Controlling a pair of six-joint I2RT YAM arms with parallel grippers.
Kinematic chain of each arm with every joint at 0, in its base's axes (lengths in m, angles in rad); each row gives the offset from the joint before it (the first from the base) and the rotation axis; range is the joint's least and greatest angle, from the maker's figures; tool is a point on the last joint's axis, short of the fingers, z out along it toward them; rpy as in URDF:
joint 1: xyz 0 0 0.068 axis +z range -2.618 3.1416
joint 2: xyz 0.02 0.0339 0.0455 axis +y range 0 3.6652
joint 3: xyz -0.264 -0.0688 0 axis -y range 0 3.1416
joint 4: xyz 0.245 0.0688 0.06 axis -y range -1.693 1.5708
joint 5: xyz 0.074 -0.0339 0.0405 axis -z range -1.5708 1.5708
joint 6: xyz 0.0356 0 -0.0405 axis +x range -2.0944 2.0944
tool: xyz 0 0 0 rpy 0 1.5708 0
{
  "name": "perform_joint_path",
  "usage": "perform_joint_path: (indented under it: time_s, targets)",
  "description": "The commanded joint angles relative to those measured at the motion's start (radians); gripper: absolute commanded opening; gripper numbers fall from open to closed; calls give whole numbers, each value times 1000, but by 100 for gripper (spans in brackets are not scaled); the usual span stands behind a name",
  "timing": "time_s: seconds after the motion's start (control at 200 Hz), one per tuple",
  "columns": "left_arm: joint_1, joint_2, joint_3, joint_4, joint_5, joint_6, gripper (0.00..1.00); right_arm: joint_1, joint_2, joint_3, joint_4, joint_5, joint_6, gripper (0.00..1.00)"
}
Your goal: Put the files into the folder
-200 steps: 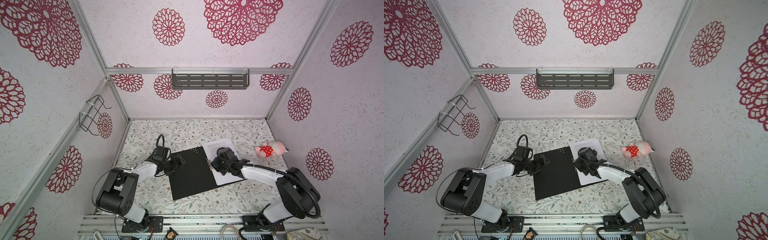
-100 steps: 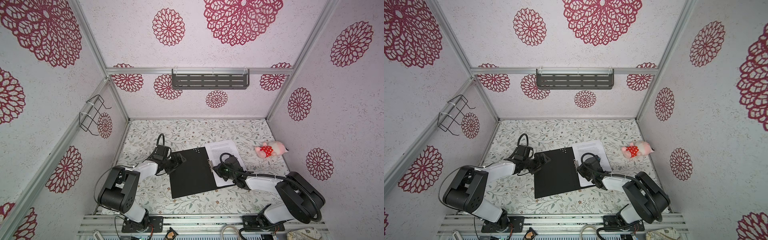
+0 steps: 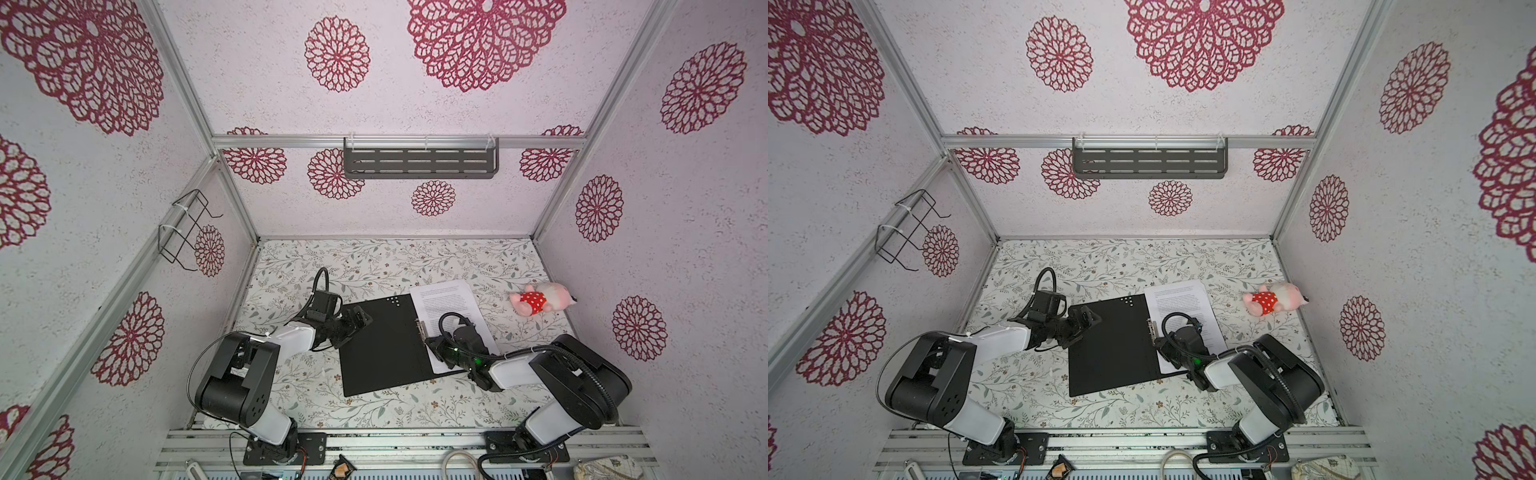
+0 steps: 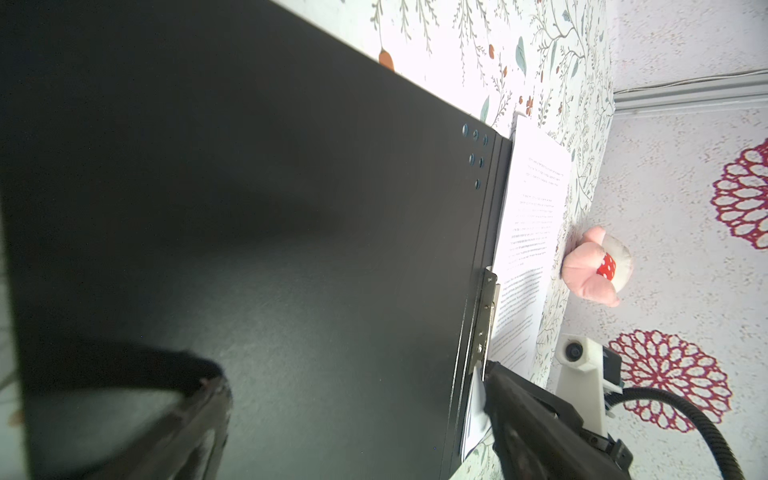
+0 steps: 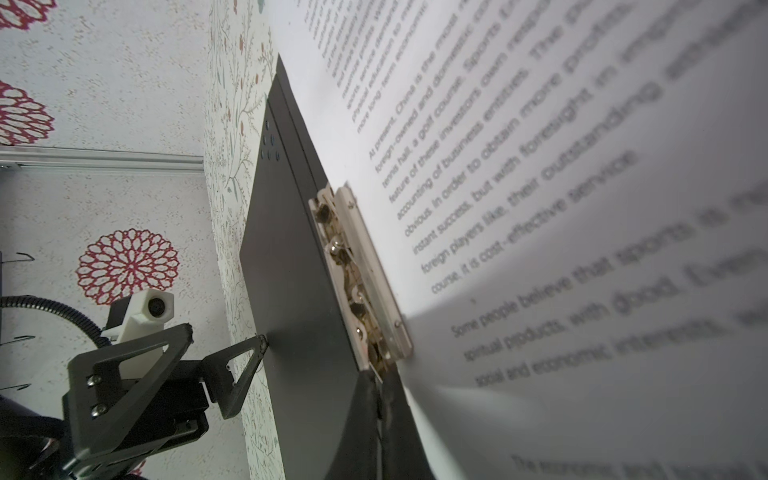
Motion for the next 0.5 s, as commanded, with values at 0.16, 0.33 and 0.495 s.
perform_joint_path:
  time_s: [0.16, 0.33, 0.495]
  targets:
    - [12, 73, -82, -159, -143, -4, 99, -22, 174, -97, -270, 149, 2, 0]
    - [6, 72, -80, -161, -145, -5, 99, -15, 244, -85, -214, 126, 1, 0]
    - [1, 61, -73, -173, -147, 3, 100, -2, 197, -89, -178, 68, 2, 0]
